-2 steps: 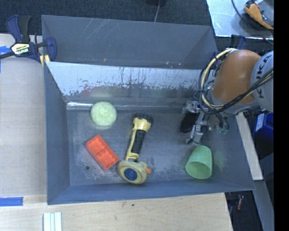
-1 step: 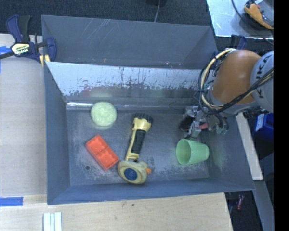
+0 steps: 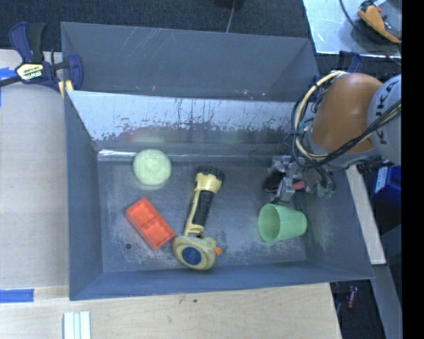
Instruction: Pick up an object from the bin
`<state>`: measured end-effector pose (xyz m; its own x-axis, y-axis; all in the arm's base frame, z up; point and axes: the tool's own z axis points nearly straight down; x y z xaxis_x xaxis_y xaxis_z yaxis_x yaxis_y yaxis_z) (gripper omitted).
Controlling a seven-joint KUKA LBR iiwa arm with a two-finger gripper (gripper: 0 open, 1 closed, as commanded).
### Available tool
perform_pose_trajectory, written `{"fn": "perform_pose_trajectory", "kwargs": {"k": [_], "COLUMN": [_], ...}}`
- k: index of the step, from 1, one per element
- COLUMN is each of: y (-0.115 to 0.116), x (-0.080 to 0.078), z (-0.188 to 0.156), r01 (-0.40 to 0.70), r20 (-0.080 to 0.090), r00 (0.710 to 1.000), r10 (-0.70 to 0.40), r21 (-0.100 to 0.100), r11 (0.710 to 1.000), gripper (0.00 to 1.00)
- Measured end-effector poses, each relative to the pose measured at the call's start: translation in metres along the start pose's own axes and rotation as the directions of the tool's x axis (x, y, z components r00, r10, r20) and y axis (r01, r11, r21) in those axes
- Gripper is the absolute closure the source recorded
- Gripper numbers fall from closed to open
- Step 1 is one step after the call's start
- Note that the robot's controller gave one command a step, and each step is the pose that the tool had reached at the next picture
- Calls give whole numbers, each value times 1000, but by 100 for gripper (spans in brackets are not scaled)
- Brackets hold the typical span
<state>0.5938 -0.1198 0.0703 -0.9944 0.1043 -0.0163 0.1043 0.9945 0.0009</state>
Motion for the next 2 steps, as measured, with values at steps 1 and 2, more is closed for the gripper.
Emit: {"fn": "perform_pose_trajectory", "kwargs": {"k": [1, 2], "y": [16, 22], "x": [-20, -8], "z": [-87, -187], "r01": [-12, 2], "r20": [3, -4], "r00": [1000, 1000], "r10": [12, -2], "r21": [0, 1], "r11": [1000, 1000], "gripper": [100, 100]}}
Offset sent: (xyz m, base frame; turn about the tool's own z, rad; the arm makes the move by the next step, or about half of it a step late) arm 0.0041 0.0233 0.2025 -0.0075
